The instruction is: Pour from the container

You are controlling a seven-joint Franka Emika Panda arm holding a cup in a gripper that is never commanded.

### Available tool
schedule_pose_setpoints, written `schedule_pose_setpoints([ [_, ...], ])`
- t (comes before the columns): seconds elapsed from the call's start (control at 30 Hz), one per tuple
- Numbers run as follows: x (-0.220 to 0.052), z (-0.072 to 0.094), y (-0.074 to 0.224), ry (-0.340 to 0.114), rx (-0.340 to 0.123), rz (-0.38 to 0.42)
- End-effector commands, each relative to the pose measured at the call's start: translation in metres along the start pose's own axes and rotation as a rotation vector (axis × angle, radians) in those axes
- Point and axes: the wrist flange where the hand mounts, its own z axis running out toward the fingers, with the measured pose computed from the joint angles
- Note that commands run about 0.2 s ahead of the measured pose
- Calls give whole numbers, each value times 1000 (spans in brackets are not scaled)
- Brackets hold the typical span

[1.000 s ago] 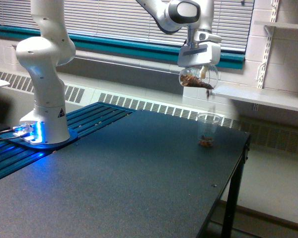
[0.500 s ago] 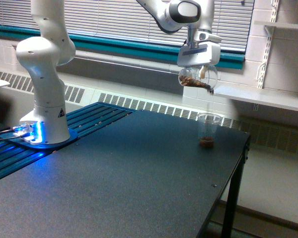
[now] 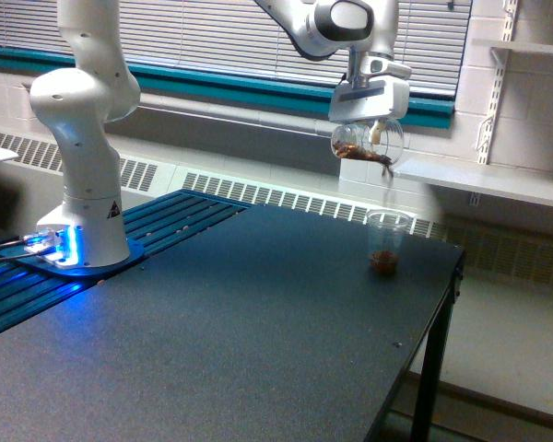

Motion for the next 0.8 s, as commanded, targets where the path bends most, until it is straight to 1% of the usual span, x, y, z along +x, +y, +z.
schedule_pose_setpoints([
  [0.03, 0, -5, -4, 3, -13, -21],
  [0.27, -1, -5, -6, -5, -22, -31],
  [0.33, 0, -5, -5, -10, -17, -32],
  [0.7, -1, -5, -7, -30, -37, -46],
  [0.8, 0, -5, -8, -34, -35, -49],
])
